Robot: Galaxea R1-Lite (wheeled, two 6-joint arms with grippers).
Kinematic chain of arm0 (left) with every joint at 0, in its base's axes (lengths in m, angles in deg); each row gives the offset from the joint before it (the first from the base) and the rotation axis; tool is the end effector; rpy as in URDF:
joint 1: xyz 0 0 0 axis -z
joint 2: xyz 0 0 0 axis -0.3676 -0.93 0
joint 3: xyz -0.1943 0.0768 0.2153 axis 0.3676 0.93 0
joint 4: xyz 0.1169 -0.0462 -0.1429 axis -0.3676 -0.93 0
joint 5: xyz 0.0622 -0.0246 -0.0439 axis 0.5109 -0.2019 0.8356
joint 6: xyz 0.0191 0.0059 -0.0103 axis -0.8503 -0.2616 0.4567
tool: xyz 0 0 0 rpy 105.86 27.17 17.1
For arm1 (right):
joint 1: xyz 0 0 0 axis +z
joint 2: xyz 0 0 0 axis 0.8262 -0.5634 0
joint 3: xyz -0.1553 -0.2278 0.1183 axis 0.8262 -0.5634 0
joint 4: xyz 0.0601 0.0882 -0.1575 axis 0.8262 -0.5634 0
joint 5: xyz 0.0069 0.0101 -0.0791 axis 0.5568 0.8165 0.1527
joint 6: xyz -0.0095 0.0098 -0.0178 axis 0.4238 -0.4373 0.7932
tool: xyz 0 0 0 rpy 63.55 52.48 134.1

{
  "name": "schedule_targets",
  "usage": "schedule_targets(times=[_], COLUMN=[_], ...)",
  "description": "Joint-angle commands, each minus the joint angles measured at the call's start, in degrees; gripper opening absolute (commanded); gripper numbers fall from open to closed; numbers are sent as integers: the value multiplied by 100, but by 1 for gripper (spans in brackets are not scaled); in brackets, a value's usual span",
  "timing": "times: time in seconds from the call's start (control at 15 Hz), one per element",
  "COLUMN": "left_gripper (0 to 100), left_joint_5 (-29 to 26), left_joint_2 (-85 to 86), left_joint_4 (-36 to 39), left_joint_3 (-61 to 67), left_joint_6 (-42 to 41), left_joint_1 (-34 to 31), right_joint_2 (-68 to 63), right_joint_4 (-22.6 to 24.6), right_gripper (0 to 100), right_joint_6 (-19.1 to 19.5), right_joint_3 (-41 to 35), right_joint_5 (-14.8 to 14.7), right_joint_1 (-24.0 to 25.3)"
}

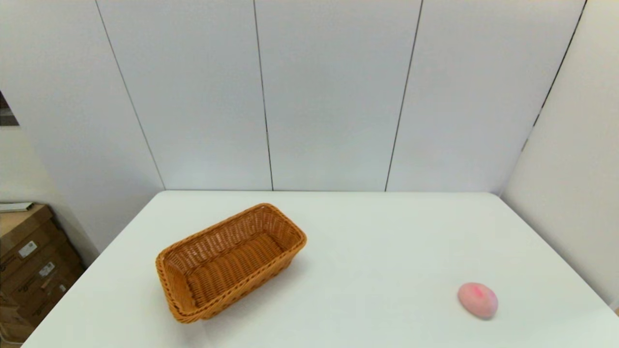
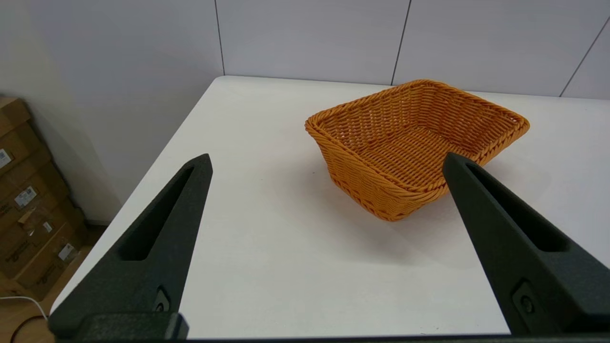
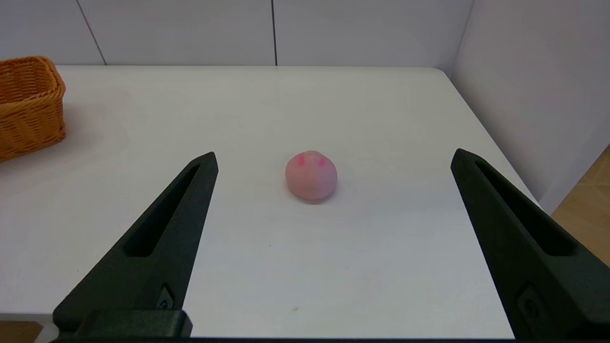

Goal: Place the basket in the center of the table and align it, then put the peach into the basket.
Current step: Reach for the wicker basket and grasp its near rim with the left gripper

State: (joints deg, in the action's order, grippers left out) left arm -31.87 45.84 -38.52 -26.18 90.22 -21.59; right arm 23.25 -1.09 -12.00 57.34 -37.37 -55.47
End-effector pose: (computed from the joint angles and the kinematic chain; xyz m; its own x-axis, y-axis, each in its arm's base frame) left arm -0.0228 0.0007 0.0759 0.9994 0.0336 0.0031 -0.0333 0.9964 -0.0774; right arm -0.0248 -0.0004 0.0763 0.9995 -0.0088 -0.0299 0.0089 1.0000 0.0009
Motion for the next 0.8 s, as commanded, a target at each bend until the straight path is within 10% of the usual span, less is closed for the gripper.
schedule_targets(times=[0.07, 0.8], left_gripper=[100, 100], left_joint_5=[3, 3], left_joint_2=[11, 11], left_joint_4=[14, 14], left_joint_3=[0, 0], left_joint_6=[5, 5], left_joint_1=[2, -6], right_joint_2=[6, 6], right_joint_4=[-2, -2], right_gripper=[100, 100], right_joint_6=[-1, -54], right_joint_3=[0, 0], right_joint_5=[4, -14], right_joint_1=[2, 2])
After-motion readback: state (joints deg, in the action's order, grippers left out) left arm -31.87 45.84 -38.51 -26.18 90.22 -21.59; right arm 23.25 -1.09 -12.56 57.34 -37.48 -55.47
